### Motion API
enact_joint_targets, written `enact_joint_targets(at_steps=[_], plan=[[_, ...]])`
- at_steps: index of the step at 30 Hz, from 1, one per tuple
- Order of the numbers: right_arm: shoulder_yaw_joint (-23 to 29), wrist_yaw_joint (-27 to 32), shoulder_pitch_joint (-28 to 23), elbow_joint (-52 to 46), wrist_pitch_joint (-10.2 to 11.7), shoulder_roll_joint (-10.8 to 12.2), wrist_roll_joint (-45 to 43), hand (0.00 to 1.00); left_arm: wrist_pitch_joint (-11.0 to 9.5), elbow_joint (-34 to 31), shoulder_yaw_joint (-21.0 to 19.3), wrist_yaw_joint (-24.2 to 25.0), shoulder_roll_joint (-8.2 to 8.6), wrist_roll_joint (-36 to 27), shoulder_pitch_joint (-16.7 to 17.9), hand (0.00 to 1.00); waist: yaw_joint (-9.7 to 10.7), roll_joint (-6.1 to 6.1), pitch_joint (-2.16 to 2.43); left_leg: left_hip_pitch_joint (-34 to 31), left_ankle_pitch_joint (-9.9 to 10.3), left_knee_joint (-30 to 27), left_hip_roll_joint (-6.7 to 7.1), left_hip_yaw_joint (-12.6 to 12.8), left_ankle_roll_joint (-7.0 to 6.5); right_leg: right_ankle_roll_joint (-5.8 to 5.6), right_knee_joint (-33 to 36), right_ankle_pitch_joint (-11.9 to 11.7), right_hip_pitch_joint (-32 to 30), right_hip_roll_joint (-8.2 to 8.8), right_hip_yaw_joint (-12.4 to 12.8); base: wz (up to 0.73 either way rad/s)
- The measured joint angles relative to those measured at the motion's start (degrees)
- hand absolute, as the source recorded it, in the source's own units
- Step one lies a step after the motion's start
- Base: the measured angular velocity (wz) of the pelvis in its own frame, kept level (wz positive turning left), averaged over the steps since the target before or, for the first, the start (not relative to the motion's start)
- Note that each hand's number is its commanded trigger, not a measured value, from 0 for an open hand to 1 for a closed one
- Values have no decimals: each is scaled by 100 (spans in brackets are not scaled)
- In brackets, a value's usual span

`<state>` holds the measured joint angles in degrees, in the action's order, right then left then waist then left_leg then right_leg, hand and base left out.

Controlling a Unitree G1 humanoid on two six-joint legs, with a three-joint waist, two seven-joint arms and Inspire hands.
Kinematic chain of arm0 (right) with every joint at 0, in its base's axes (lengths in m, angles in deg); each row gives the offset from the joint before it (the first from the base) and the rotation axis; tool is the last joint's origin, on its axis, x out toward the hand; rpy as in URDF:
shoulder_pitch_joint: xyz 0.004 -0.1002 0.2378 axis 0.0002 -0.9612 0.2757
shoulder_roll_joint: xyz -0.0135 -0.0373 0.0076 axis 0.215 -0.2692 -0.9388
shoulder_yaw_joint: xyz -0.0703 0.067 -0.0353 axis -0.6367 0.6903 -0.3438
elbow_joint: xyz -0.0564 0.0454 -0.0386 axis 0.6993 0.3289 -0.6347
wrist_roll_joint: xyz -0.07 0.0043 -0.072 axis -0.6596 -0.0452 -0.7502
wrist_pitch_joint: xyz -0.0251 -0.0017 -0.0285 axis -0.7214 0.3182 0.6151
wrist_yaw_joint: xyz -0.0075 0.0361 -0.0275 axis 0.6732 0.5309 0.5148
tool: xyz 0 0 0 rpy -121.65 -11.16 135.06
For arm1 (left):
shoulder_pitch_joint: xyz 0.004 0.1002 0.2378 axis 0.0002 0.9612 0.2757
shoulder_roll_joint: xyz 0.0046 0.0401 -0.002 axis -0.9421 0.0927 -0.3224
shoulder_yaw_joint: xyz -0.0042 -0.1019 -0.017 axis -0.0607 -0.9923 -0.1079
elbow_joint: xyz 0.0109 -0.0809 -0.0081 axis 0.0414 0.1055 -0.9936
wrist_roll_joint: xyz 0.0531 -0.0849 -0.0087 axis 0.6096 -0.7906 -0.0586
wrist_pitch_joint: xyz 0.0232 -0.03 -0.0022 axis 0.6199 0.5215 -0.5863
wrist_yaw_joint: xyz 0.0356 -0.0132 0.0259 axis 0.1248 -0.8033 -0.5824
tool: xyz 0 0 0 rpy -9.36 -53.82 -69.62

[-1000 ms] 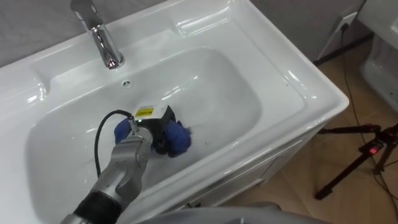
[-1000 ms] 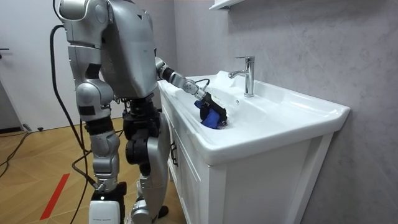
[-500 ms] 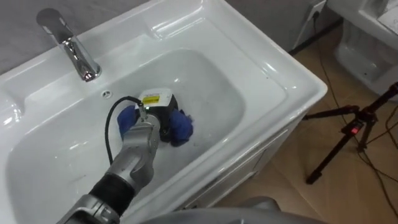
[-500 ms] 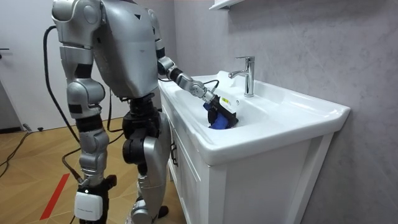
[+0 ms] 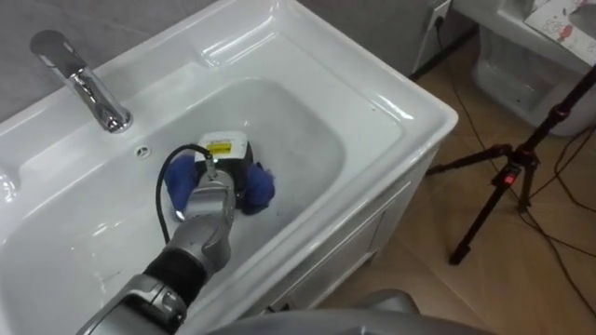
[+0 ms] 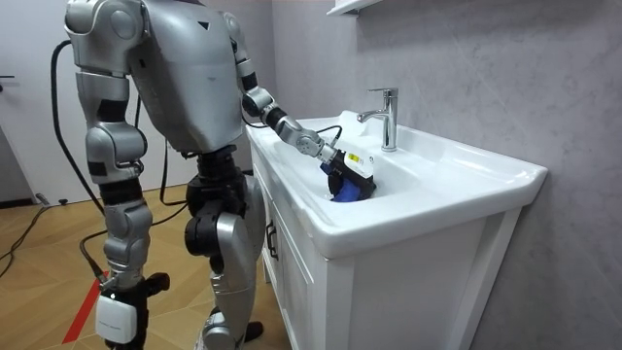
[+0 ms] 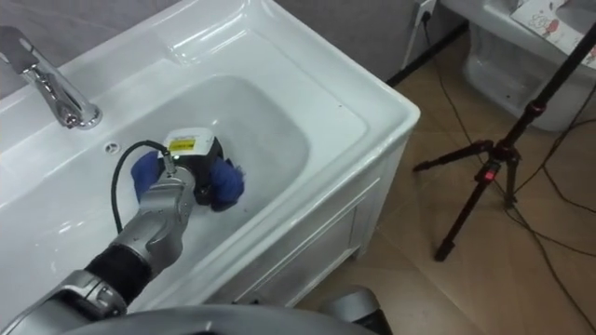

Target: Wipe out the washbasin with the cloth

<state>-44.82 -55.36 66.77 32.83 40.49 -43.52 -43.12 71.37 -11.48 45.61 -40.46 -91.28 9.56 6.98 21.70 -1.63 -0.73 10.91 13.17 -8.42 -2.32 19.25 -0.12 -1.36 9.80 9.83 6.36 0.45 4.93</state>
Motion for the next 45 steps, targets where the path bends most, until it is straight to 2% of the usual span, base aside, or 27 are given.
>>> enact_joint_targets(at_steps=[5, 9, 13, 17, 23, 27, 29, 31, 34, 39, 42, 45], plan=[[48, 2, -9, -20, 91, -10, 0, 0, -95, 516, -191, -113, -33, -3, -434, 100, 4, 4, 0, -32, 1, -1, -15, 146, 0, 0, 3, -47, -126, -37, 155, -16], [47, 5, -327, -227, 82, -40, -26, 0, -107, 704, -464, -129, -80, -28, -590, 100, 18, 8, 1, -29, 18, 21, -61, 345, 23, 10, -4, -77, -180, -100, 330, -26], [48, 1, -497, -254, 54, -42, -86, 0, -120, 706, -614, -183, -149, -122, -593, 100, 27, 4, 2, -32, 41, 15, -101, 409, 32, 7, -8, -115, -163, -139, 449, -12], [106, 5, -588, -394, 64, -48, -257, 0, -273, 730, -637, -226, -260, -126, -593, 100, 35, 2, 3, -35, 43, 15, -119, 445, 33, 8, -8, -139, -202, -154, 524, -7], [115, 134, -632, -614, 76, -49, -377, 0, -381, 778, -938, -231, -262, -127, -592, 100, 8, -12, 9, -33, 43, 15, -140, 499, 36, 17, -1, -183, -212, -176, 566, -6], [176, 173, -607, -659, 76, -47, -382, 0, -419, 913, -1058, -338, -270, -142, -593, 100, -1, -77, 50, -12, 61, 9, -193, 568, 63, 38, -3, -252, -209, -223, 580, -8], [184, 180, -608, -651, 75, -48, -414, 0, -482, 1071, -1063, -435, -291, -188, -599, 100, 2, -45, 24, 47, 71, 20, -213, 575, 81, 42, -8, -256, -150, -245, 587, -5], [362, 189, -604, -656, 75, -71, -451, 0, -543, 1314, -1108, -508, -302, -370, -616, 100, 5, -97, 37, 73, 80, 32, -229, 600, 93, 50, -7, -260, -130, -266, 613, -7], [395, 204, -603, -660, 74, -81, -410, 0, -584, 1480, -1280, -507, -303, -496, -624, 100, -13, -135, 26, 72, 79, 15, -234, 604, 95, 52, -4, -261, -130, -267, 610, -2], [384, 256, -589, -621, 80, -72, -358, 0, -619, 1681, -1711, -619, -321, -1114, -621, 100, -204, -134, 26, 78, 79, -14, -207, 601, 96, 63, -5, -268, -123, -267, 585, 0], [454, 330, -505, -621, 111, -33, -328, 0, -713, 1702, -1834, -753, -299, -1304, -592, 100, -327, -125, 25, 70, 79, -12, -208, 564, 95, 63, -8, -267, -123, -262, 558, 3], [508, 453, -371, -618, 147, 11, -328, 0, -764, 1691, -1890, -824, -285, -1365, -579, 100, -339, -121, 30, 45, 79, -15, -201, 553, 95, 65, -27, -264, -127, -258, 545, 1]])
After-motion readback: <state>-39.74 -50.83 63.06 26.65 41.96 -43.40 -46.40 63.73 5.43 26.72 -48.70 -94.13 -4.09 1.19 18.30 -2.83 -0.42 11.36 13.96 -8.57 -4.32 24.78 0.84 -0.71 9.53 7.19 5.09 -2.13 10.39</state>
